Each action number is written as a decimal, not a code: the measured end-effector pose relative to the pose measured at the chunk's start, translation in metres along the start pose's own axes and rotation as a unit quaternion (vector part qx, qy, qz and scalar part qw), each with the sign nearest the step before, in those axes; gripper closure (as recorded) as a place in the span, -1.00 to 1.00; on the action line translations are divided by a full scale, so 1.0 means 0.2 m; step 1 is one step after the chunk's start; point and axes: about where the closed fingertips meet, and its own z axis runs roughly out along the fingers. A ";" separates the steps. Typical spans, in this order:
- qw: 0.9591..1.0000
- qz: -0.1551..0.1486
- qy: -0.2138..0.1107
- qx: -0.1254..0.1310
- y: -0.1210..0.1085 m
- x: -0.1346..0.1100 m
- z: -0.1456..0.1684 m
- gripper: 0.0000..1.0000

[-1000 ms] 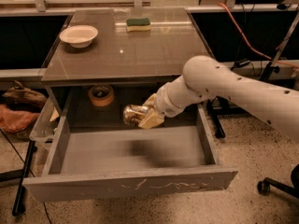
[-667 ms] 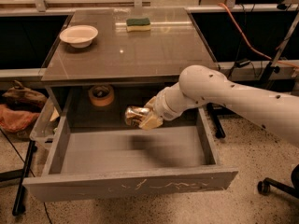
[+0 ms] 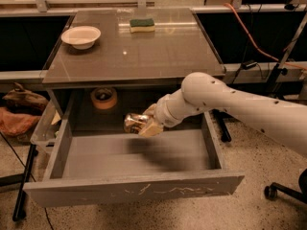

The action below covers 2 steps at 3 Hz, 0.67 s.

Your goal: Place orange can into top drawer

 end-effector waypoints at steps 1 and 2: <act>0.999 -0.021 -0.011 -0.038 0.08 0.06 0.33 1.00; 0.999 -0.021 -0.011 -0.039 0.08 0.06 0.34 1.00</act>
Offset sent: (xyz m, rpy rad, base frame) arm 0.0027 0.0449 -0.0827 -0.0017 0.0248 0.0945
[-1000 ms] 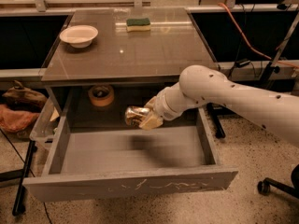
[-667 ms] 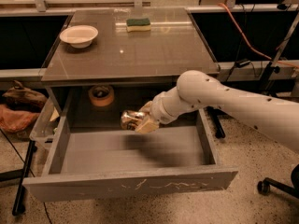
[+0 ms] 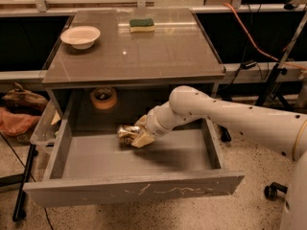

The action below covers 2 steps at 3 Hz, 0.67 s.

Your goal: Place orange can into top drawer

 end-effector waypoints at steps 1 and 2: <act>1.000 0.000 0.000 0.000 0.00 0.00 0.00 0.62; 1.000 0.000 0.000 0.000 0.00 0.00 0.00 0.16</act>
Offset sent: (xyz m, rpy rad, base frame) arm 0.0000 0.0000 0.0000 0.0000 0.0000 0.0000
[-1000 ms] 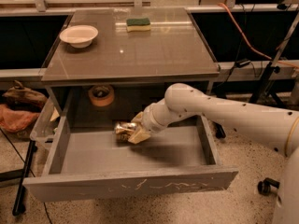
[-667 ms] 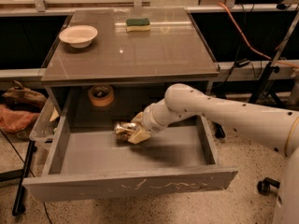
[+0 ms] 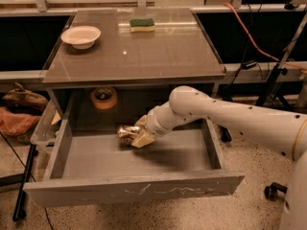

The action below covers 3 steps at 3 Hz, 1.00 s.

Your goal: Place orange can into top drawer

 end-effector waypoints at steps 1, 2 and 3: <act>1.000 0.000 0.000 0.000 0.00 0.00 0.00 -0.31; 1.000 0.000 0.000 0.000 0.00 0.00 0.00 -0.77; 1.000 0.000 0.000 0.000 0.00 0.00 0.00 -1.00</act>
Offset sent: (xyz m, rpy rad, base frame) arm 0.0000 0.0000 0.0000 0.0000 0.0000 0.0000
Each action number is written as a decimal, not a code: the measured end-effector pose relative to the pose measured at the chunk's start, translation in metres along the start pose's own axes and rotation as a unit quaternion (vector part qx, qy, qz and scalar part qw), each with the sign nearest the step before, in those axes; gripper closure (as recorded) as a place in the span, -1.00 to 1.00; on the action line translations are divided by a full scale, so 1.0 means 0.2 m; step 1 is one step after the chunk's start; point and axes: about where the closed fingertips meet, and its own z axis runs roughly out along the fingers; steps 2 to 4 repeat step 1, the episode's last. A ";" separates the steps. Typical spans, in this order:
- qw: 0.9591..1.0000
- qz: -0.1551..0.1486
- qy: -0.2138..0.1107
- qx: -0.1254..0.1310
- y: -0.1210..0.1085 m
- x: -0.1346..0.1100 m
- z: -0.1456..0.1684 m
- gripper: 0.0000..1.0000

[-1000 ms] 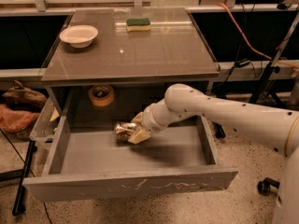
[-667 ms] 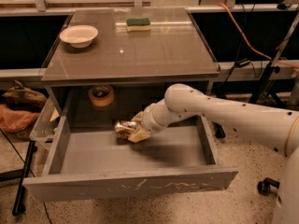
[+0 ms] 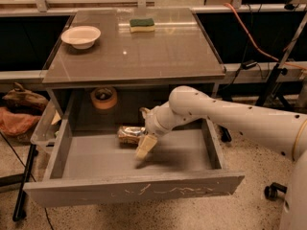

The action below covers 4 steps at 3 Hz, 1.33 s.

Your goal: Place orange can into top drawer

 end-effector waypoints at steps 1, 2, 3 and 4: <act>1.000 0.000 0.000 0.000 0.00 0.00 0.00 -1.00; 1.000 0.000 0.000 0.000 0.00 0.00 0.00 -1.00; 1.000 0.000 0.000 0.000 0.00 0.00 0.00 -1.00; 1.000 0.000 0.000 0.000 0.00 0.00 0.00 -1.00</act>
Offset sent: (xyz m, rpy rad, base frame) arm 0.0000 0.0000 0.0000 0.0000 0.0000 0.0000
